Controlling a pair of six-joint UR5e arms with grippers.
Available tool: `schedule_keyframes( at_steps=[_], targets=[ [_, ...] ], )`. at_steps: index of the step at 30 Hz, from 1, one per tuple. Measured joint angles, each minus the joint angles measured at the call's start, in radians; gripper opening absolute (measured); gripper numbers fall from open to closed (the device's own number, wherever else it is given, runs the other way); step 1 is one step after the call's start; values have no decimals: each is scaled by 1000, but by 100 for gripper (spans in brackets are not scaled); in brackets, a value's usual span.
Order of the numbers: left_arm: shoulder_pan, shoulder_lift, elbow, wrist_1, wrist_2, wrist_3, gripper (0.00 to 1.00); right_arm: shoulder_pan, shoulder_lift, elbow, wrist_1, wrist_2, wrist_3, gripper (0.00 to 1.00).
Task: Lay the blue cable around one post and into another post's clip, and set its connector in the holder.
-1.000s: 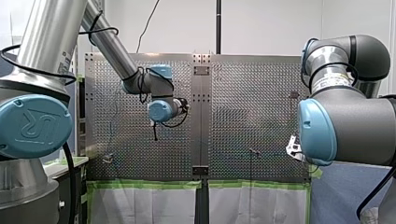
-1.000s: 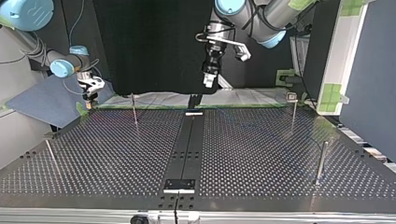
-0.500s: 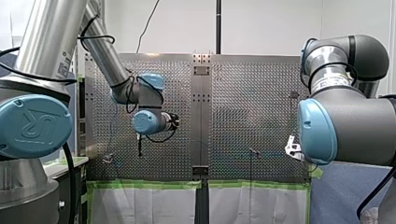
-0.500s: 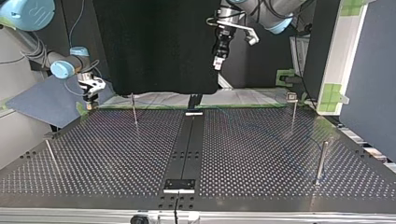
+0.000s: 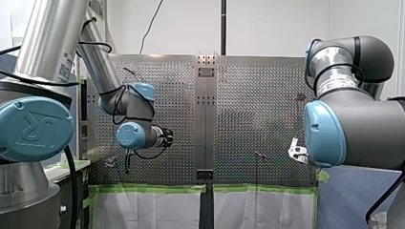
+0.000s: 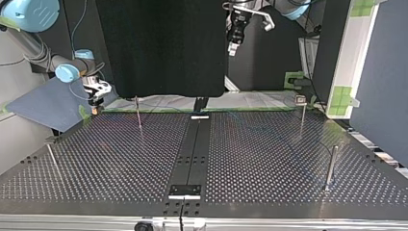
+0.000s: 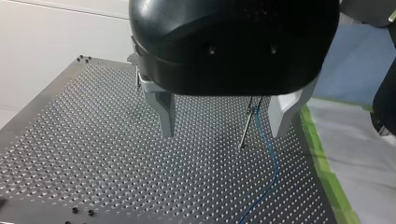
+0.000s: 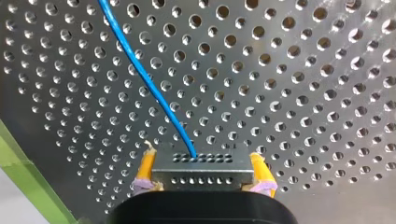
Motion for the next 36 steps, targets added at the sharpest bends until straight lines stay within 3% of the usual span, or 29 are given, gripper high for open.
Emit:
schedule_keyframes(
  at_steps=[10, 19, 36],
  targets=[
    [0, 0, -19, 23, 22, -52, 100, 4, 0, -6, 3, 1, 0, 0],
    [0, 0, -8, 38, 21, -85, 100, 13, -6, -7, 22, 1, -13, 0],
    [-1, 0, -7, 26, 19, -92, 100, 74, -135, -4, 102, 37, -24, 0]
  ],
)
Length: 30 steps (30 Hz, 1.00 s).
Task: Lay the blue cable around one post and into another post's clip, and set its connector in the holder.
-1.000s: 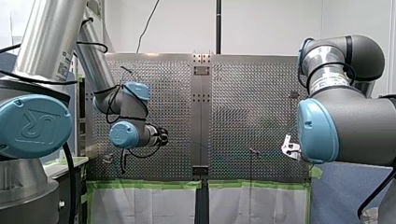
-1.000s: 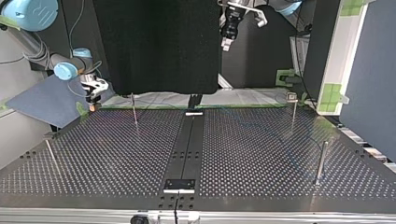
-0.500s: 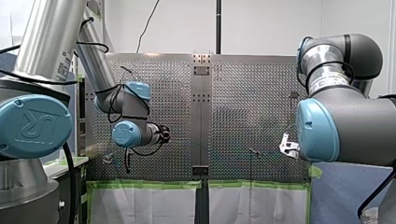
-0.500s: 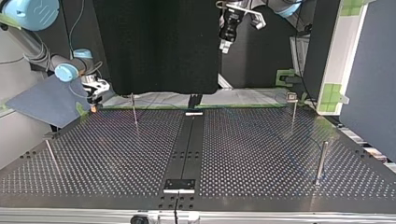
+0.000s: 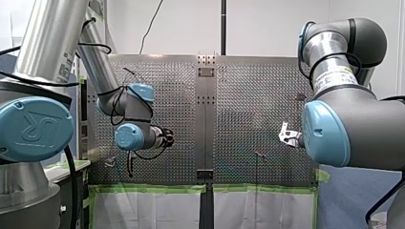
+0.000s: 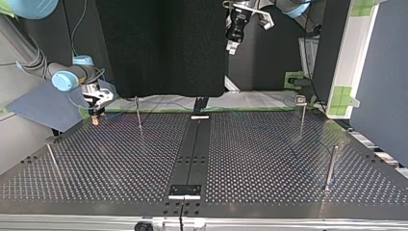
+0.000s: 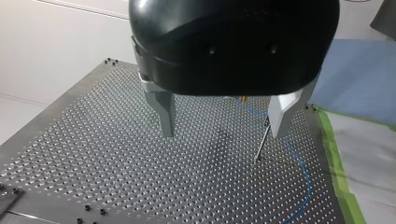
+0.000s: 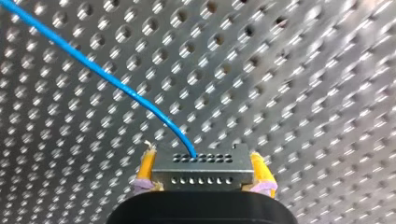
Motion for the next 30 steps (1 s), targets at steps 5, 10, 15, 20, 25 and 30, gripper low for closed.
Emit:
schedule_keyframes(
  at_steps=[5, 10, 15, 20, 25, 30],
  targets=[
    [-1, 0, 0, -2, -1, -1, 100, 23, -38, 10, 27, 15, -6, 0],
    [-2, 0, 0, -2, -1, -1, 100, 45, -68, 40, 30, 25, -12, 0],
    [-2, 0, 0, -3, -1, -1, 100, 67, -107, 84, 17, 42, -16, 0],
    [-2, 0, 0, -3, -1, -1, 100, 86, -150, 114, 19, 57, -18, 0],
    [-1, 0, 0, -3, -1, -3, 100, 98, -202, 130, 38, 78, -16, 0],
    [-1, 0, 0, -3, -1, -9, 100, 104, -255, 141, 70, 100, -18, 0]
  ],
)
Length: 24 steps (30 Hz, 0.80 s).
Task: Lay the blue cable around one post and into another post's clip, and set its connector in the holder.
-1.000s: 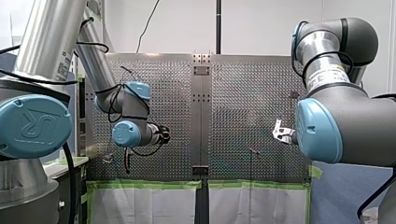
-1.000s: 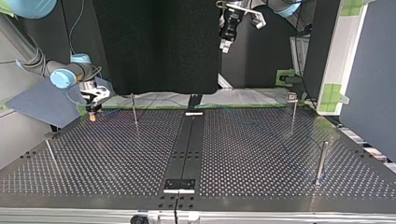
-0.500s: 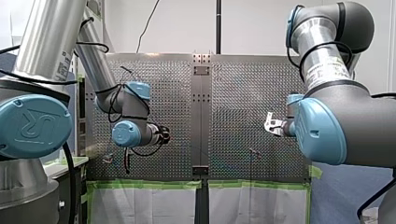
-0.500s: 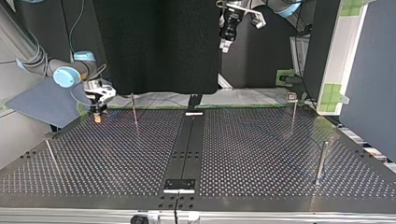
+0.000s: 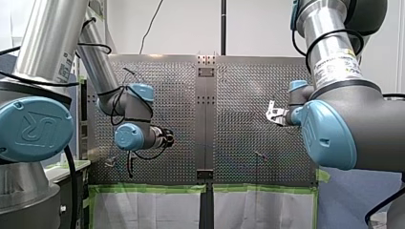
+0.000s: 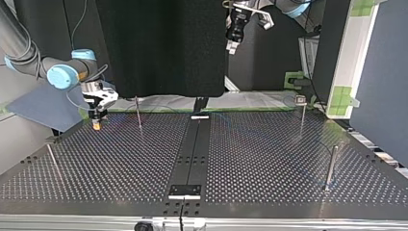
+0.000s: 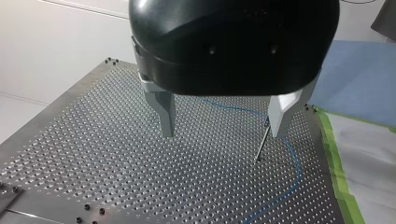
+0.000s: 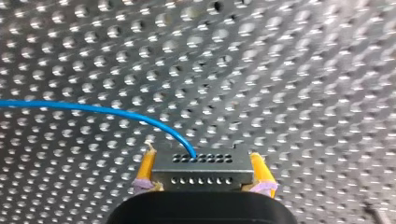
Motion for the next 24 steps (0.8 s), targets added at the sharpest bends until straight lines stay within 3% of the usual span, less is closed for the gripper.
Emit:
schedule_keyframes(
  at_steps=[17, 24],
  targets=[
    [1, 0, 0, -6, -6, -1, 100, -14, -178, 36, 42, 1, -9, 0],
    [1, 0, 0, -6, -6, -1, 100, -33, -194, 75, 20, 0, 4, 0]
  ],
)
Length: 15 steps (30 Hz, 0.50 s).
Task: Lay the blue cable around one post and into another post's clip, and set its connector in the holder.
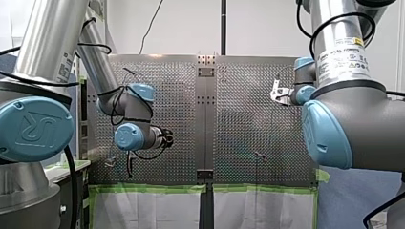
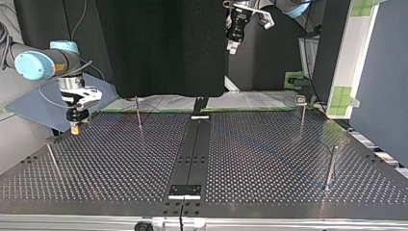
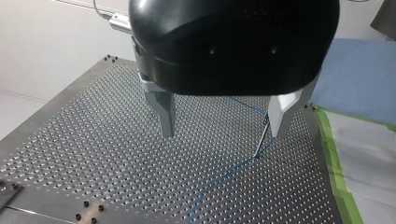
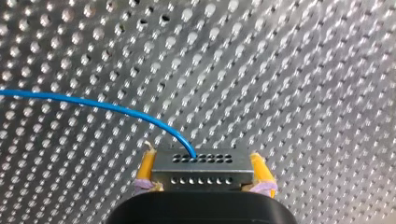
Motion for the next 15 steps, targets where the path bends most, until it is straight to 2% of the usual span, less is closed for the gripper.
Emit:
schedule_keyframes(
  at_steps=[5, 15],
  targets=[
    [2, 0, 0, -1, 0, 0, 100, -26, 2, 23, -30, -3, 14, 0],
    [2, 0, 0, -5, -1, 3, 100, -73, 4, 22, -49, -4, 11, 0]
  ],
)
